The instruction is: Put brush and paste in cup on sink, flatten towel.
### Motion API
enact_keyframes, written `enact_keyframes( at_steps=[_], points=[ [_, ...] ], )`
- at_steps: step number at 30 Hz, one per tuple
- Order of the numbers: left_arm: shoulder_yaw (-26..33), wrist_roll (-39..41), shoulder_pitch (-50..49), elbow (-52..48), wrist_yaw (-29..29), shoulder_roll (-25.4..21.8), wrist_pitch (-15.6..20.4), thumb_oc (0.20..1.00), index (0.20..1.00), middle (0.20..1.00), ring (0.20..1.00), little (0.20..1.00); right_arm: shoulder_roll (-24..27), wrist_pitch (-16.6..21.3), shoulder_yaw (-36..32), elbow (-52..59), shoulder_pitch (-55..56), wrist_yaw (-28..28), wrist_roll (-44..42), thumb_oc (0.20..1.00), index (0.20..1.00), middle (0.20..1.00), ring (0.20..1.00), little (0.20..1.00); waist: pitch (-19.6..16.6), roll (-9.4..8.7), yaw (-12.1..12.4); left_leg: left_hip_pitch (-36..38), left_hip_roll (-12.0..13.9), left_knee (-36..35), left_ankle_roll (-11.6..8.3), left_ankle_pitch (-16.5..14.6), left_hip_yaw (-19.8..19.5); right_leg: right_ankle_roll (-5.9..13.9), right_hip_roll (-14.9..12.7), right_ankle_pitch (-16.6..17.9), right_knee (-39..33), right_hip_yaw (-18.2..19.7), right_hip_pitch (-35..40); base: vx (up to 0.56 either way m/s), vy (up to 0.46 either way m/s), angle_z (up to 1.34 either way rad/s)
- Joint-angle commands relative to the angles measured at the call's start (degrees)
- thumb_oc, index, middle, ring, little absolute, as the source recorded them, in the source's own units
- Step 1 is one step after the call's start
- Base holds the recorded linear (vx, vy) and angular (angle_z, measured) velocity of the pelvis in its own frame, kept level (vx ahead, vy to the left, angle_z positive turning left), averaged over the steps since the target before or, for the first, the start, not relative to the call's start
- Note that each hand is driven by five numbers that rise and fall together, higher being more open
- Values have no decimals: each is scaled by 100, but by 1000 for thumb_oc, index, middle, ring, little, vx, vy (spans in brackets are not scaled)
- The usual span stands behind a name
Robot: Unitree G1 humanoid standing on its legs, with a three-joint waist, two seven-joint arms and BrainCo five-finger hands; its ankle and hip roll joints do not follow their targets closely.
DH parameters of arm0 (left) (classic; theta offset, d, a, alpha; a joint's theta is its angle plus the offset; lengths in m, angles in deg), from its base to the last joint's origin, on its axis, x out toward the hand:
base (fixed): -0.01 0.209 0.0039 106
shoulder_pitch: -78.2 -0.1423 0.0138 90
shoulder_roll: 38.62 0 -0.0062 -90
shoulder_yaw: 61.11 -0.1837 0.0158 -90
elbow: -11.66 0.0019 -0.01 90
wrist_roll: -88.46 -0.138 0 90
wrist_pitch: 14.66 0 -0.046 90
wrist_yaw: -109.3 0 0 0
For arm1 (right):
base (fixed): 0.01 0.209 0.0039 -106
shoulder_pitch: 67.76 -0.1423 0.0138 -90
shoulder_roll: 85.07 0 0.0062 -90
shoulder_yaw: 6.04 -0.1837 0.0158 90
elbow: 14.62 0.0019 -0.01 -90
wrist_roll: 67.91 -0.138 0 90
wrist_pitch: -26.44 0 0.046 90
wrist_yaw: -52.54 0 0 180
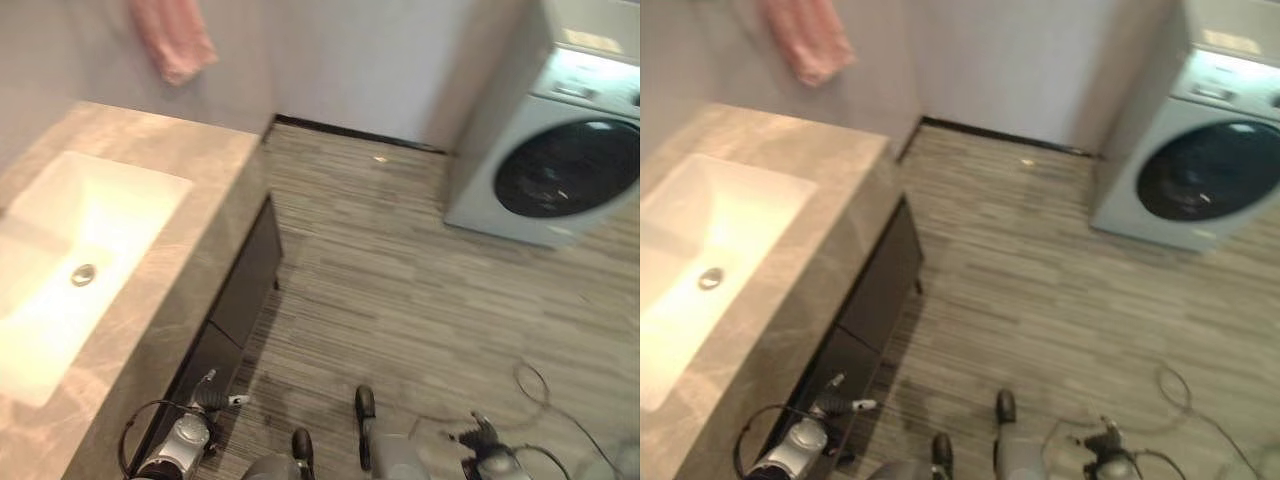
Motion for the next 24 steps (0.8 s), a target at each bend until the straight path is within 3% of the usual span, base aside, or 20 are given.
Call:
enact_keyframes(
  at_steps=[1,10,13,14,15,17,19,20,21,22,23,24],
  points=[
    [386,37,-20,23,267,-14,51,1000,1000,1000,1000,1000,223,43,5,-112,40,116,-9,1000,1000,1000,1000,1000,-235,-72,109,-323,-54,-51,-452,352,-707,-40,433,-159,-357,749,620,134,-27,14],
    [612,532,-135,228,154,292,-73,1000,1000,1000,1000,1000,230,-10,-228,7,376,-19,-306,1000,1000,1000,1000,1000,-397,-134,-50,-49,112,262,-571,122,-766,-248,731,-333,-540,964,1053,119,-107,9],
    [619,600,-111,189,126,274,-85,1000,1000,1000,1000,1000,311,1,-232,125,370,-39,-358,1000,1000,1000,1000,1000,-342,-190,-84,-304,123,1054,-647,14,-794,-338,782,-397,-500,1053,1095,23,-147,0],
    [631,708,-80,109,116,287,-84,1000,1000,1000,1000,1000,402,27,-248,349,402,-40,-454,1000,1000,1000,1000,1000,-178,-237,-62,-776,159,2042,-789,252,-862,-436,794,-398,-517,1099,1201,-15,-208,14],
    [612,744,-20,82,133,297,-84,1000,1000,1000,1000,1000,461,23,-235,432,393,-26,-450,1000,1000,1000,1000,1000,-52,-246,-33,-1048,189,2581,-881,499,-950,-489,804,-404,-530,1090,1262,-20,-256,15],
    [577,809,49,76,158,328,-94,1000,1000,1000,1000,1000,528,-2,-227,531,378,0,-450,1000,1000,1000,1000,1000,91,-245,-4,-1384,202,3030,-908,671,-1037,-554,802,-437,-555,1057,1329,44,-126,17],
    [570,859,62,83,169,336,-88,1000,1000,1000,1000,1000,537,-18,-223,524,360,8,-465,1000,1000,1000,1000,1000,105,-220,17,-1497,156,2907,-866,653,-1053,-552,782,-462,-603,1059,1380,142,-16,-24],
    [577,902,54,98,170,347,-77,1000,1000,1000,1000,1000,555,-39,-182,542,331,6,-424,1000,1000,1000,1000,1000,70,-170,75,-1816,68,2318,-797,633,-1018,-494,773,-487,-749,1128,1492,170,17,-28],
    [576,902,51,98,170,347,-76,1000,1000,1000,1000,1000,554,-40,-181,543,334,5,-424,1000,1000,1000,1000,1000,72,-177,80,-1803,62,2314,-793,625,-1008,-489,765,-493,-755,1135,1504,383,73,-4],
    [601,918,22,140,211,346,-64,1000,1000,1000,1000,1000,546,-30,-131,565,304,8,-407,1000,1000,1000,1000,1000,19,-85,162,-1909,123,1549,-768,797,-1038,-431,837,-559,-854,1232,1595,508,129,-22],
    [576,897,34,195,255,373,-75,1000,1000,1000,1000,1000,566,-31,-59,516,248,31,-364,1000,1000,1000,1000,1000,19,57,336,-2073,173,491,-854,1316,-1242,-407,975,-709,-926,1354,1818,775,168,-34],
    [550,877,59,229,287,384,-81,1000,1000,1000,1000,1000,559,-17,-62,509,253,31,-374,1000,1000,1000,1000,1000,34,81,364,-2126,254,70,-928,1560,-1186,-382,958,-855,-952,1428,2074,801,175,-59]
  ],
)
